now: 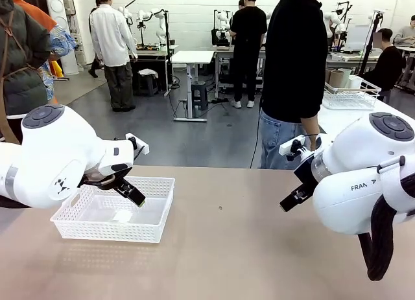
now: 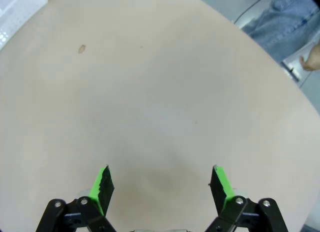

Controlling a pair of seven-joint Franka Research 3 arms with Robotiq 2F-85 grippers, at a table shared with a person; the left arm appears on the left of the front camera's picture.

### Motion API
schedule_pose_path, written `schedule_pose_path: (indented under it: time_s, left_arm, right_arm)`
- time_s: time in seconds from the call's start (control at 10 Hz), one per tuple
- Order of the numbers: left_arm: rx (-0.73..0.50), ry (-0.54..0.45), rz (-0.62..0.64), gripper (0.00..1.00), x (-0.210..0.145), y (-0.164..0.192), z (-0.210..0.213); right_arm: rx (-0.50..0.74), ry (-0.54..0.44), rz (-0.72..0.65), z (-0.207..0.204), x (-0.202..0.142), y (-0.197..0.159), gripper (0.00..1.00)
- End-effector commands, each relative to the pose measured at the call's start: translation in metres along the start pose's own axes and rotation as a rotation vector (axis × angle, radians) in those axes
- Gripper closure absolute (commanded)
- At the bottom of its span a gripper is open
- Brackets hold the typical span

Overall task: Clean and organize the cups into the basket.
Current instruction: Pick up the Organizing basket and move it to the center of the table, then pick up the Reusable plastic cup from the right side of the table and place it inside the Organizing basket.

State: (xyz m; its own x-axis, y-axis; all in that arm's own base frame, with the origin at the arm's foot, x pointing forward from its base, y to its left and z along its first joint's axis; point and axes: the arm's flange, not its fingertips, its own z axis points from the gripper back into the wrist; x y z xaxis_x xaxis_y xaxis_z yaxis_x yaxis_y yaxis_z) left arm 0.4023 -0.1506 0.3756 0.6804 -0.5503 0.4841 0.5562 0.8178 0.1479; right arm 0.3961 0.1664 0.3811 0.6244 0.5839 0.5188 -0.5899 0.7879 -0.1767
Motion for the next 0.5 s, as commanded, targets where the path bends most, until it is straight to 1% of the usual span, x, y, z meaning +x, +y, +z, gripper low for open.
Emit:
schedule_pose_path:
  time_s: [0.0,0.1,0.2,0.3,0.4]
  left_arm:
    - [0.053,0.047,-0.112,0.0,-0.012,-0.022,0.057]
    - [0.068,0.061,-0.173,0.0,-0.027,-0.036,0.1]
    - [0.092,0.078,-0.208,0.0,-0.039,-0.041,0.116]
    - [0.097,0.106,-0.246,0.0,-0.06,-0.052,0.132]
    - [0.121,0.129,-0.255,0.0,-0.075,-0.056,0.14]
  right_arm:
    - [-0.072,-0.06,0.057,0.059,-0.021,0.014,0.0]
    - [-0.054,-0.034,0.122,0.09,-0.042,0.025,0.0]
    - [-0.069,-0.017,0.156,0.106,-0.058,0.032,0.0]
    - [-0.086,0.047,0.19,0.129,-0.088,0.045,0.0]
    - [-0.129,0.074,0.201,0.146,-0.114,0.053,0.0]
